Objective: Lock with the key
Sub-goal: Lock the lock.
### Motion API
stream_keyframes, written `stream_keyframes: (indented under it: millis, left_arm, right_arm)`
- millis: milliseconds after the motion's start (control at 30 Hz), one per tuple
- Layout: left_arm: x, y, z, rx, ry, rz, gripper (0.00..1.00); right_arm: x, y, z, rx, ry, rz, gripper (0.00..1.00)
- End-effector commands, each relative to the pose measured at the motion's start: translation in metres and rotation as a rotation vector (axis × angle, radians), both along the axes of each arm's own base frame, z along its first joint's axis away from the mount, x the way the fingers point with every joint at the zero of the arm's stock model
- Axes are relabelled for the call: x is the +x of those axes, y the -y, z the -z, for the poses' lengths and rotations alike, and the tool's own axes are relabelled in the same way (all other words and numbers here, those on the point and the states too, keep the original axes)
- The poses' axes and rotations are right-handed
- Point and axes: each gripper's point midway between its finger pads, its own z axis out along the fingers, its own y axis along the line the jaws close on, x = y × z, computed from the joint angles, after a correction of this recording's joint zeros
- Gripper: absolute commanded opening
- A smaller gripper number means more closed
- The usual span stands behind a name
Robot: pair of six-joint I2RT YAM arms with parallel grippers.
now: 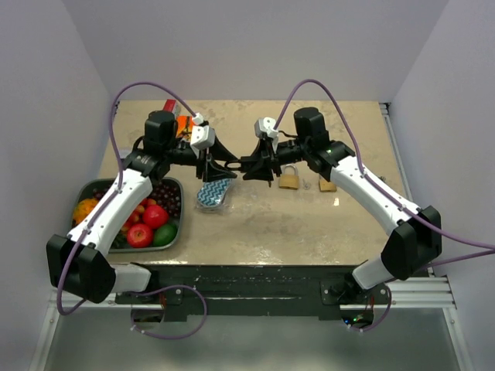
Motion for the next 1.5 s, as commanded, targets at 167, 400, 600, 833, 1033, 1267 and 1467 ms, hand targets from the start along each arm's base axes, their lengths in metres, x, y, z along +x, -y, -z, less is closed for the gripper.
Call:
stream_keyframes:
  millis: [167,400,600,833,1033,1267,1467]
  left_arm:
    - [-0.001,-0.003,-0.039,-0.132,0.122,-0.040,0.27]
    - [0.000,0.002,-0.036,-0.152,0.083,-0.045,0.27]
    - [-0.001,0.011,-0.021,-0.110,0.063,-0.035,0.31]
    - [-0.001,0.011,-0.014,-0.085,0.046,-0.040,0.19]
    - [0.007,0.002,-0.020,-0.111,0.015,-0.071,0.00]
    - [0.014,-0.019,-0.022,-0.059,0.039,-0.060,0.00]
    - [0.004,-0.019,-0.022,-0.062,0.032,-0.015,0.00]
  right_arm:
    - [-0.013,0.003,-0.039,0.086,0.097,-0.013,0.00]
    - [-0.013,0.001,-0.044,0.117,0.058,0.010,0.00]
    - [-0.012,0.000,-0.049,0.129,0.060,0.017,0.00]
    - [-0.014,0.002,-0.048,0.126,0.074,0.017,0.00]
    - [-0.012,0.004,-0.043,0.089,0.045,0.032,0.51]
    - [-0.007,0.043,-0.024,-0.063,0.035,0.120,0.80]
    - [-0.001,0.054,-0.017,-0.093,0.047,0.159,0.68]
